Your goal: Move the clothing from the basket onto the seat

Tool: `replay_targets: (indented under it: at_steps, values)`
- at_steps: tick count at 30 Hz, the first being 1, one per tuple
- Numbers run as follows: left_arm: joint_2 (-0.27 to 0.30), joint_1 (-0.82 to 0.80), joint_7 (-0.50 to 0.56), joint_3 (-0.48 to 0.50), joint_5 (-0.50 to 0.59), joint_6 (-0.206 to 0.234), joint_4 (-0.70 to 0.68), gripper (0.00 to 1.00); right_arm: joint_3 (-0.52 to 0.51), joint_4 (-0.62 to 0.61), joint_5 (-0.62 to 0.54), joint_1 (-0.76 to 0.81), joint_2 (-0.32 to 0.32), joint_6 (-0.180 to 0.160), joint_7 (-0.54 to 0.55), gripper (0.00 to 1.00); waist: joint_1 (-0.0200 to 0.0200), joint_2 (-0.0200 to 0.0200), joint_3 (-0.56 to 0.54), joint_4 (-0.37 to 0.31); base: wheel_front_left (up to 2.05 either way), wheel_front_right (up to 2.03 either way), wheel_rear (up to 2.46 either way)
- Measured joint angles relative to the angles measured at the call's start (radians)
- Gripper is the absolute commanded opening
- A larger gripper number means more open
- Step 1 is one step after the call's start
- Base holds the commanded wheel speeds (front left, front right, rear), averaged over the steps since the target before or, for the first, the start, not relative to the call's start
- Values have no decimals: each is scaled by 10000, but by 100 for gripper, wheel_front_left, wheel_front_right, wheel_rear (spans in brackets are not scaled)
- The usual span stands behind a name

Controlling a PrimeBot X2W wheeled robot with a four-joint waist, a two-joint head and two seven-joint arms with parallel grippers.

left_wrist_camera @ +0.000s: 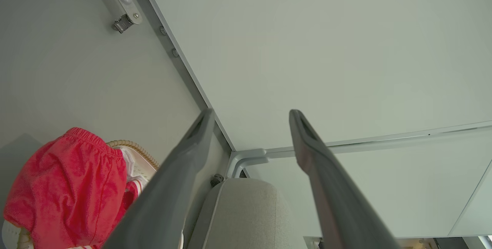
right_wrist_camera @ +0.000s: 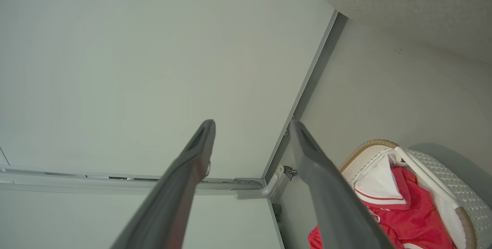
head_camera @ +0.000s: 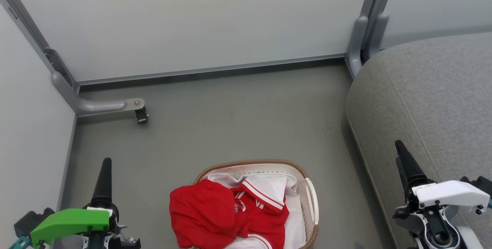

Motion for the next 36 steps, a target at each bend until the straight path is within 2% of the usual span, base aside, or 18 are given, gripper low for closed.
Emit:
replay_targets:
  at_steps: [13,25,31,36]
  values:
    - [79,-5,-564,-100,2711,0,8,100,518,259,-2464,-210,-92,0,-587,100,0,0,67,-113,0,0,0]
    - [117,6,-999,0,4769,50,-63,100,976,491,-4393,-454,-180,0,-1020,100,0,0,117,-226,0,0,0]
    - [238,7,-1191,-107,5728,127,25,100,1289,589,-5310,-619,-205,0,-1202,100,0,0,137,-225,0,0,0]
    - [295,11,-1352,-215,6554,399,0,100,1505,757,-6013,-660,-242,0,-1363,100,0,0,148,-232,0,0,0]
